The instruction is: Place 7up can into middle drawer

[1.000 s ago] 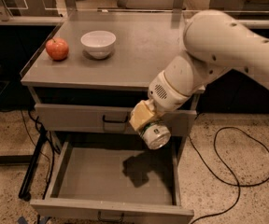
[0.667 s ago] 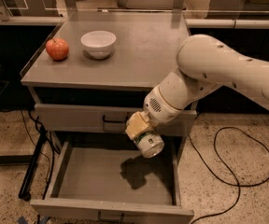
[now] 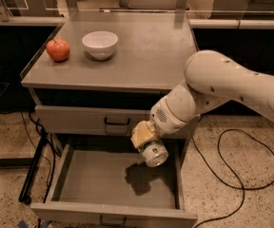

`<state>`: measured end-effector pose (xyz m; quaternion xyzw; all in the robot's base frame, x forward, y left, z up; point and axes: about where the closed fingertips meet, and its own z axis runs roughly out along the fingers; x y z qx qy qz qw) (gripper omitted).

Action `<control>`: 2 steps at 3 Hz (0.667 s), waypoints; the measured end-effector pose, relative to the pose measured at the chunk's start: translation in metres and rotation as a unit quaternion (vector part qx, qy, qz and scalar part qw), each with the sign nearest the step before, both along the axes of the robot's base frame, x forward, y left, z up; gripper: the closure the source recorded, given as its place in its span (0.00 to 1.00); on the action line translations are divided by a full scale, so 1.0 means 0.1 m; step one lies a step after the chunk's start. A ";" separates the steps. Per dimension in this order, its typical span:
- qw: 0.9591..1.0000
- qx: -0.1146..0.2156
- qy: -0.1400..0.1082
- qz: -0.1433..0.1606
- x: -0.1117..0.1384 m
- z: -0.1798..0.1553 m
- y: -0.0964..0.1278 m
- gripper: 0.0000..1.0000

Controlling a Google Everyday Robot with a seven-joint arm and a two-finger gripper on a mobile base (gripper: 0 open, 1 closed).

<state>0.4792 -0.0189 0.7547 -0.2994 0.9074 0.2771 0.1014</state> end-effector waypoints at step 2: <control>0.999 -0.001 0.025 -0.027 -0.01 -0.45 -0.06 1.00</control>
Offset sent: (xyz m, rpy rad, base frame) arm -0.0015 -0.0062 -0.0398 -0.0012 0.0449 -0.0505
